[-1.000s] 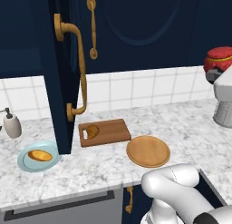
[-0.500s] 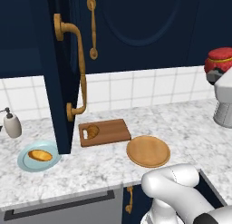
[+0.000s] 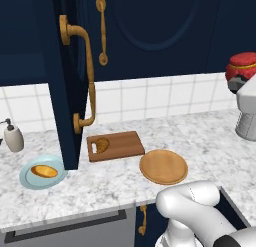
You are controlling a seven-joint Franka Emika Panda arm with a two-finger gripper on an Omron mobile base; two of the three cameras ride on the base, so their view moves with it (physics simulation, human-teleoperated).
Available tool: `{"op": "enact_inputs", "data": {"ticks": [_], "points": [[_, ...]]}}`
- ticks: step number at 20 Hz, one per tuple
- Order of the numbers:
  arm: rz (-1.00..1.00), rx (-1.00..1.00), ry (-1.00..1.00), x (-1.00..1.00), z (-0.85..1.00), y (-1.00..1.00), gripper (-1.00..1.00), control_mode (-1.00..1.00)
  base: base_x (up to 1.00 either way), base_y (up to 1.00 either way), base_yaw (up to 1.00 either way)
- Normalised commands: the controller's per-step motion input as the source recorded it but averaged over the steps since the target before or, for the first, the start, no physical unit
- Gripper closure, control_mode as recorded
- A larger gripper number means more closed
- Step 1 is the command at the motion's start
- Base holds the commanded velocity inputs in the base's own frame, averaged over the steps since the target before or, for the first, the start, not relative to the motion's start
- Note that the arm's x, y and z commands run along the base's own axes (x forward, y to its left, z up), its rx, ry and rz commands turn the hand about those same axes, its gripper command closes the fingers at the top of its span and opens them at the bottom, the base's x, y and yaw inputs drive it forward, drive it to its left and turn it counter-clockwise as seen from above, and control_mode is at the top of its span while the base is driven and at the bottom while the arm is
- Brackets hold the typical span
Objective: From the different types of pastries on the counter, select a croissant and place it on the cutting board. Then retrieve a jar of jam from the cabinet and place it alongside the croissant on the cutting board.
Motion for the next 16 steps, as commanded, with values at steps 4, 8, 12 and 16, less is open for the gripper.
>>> {"op": "enact_inputs", "data": {"ticks": [4,8,12,16], "points": [[0.0,0.0,0.0,0.0,0.0,0.0,1.0,-1.0,0.0,0.0,0.0],[-0.05,0.0,0.01,-0.65,-0.49,-0.13,1.0,-1.0,0.0,0.0,0.0],[-0.09,-0.12,0.41,-0.1,-1.0,0.0,1.0,-1.0,0.0,0.0,0.0],[-0.08,-0.08,0.19,0.55,-1.0,-0.22,1.0,-1.0,0.0,0.0,0.0]]}}
